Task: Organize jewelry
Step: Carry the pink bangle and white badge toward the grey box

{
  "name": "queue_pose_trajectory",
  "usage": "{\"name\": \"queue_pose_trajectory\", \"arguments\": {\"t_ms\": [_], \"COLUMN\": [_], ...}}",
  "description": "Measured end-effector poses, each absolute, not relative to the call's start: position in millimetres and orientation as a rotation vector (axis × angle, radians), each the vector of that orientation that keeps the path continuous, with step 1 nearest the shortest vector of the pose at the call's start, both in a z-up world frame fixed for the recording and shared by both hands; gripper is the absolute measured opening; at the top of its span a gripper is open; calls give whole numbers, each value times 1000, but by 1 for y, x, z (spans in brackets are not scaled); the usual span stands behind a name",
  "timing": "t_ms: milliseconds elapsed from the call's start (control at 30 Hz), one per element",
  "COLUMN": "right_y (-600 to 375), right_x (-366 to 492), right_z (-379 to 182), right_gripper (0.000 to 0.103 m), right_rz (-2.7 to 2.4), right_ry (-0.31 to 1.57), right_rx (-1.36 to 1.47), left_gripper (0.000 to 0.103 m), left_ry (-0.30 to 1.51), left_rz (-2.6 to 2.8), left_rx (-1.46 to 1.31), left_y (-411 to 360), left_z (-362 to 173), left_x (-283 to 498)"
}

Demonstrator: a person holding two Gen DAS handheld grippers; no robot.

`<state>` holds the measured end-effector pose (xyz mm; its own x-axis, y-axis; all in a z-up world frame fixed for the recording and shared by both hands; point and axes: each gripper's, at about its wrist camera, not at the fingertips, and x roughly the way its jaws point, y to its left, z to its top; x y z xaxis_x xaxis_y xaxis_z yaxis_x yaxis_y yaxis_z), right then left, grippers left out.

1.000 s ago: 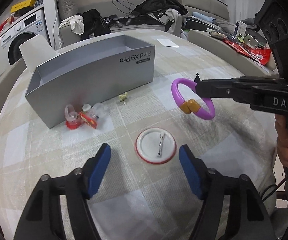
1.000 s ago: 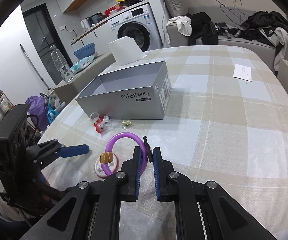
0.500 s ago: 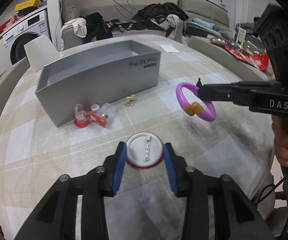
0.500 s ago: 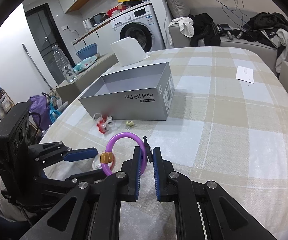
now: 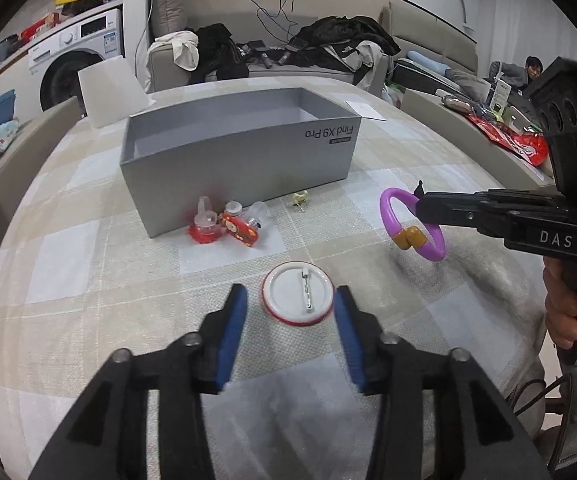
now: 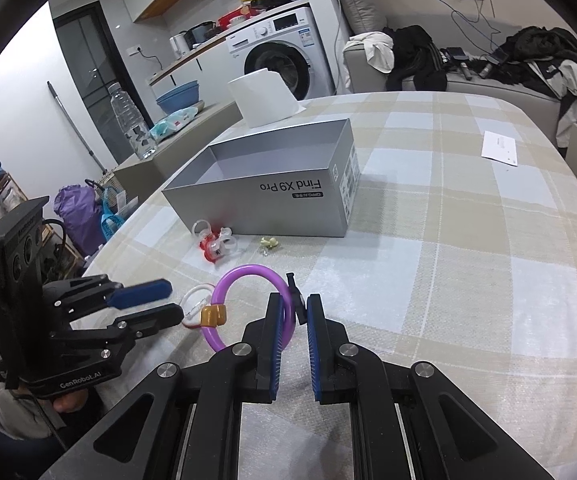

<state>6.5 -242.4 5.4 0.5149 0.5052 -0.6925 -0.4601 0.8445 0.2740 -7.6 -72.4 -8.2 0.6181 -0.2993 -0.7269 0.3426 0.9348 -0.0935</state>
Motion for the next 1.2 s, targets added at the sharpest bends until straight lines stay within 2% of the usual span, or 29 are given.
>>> {"name": "queue_pose_trajectory", "arguments": {"t_ms": [100,367,433,467,1200], "right_y": [-244,-245,-245,-245,-236], "right_x": [6,5,5,5,4], "right_z": [5,7,8,8,4], "right_gripper": [11,11,11,11,11], "right_rz": [582,587,588,588,593], "right_ry": [851,846,845,846,852], "right_rx": [60,64,65,65,36], "left_gripper": [47,48,46,37,37], "left_ry": [836,837,838,835,797], "left_rz": [-355,-352,-360,-363,-302], "left_rx": [84,127,128,129,55], "left_y": [-79,-83,-82,-82,-60], "left_z": [-12,-16,-15,-15,-8], "left_x": [-4,1,1,1,-1]}}
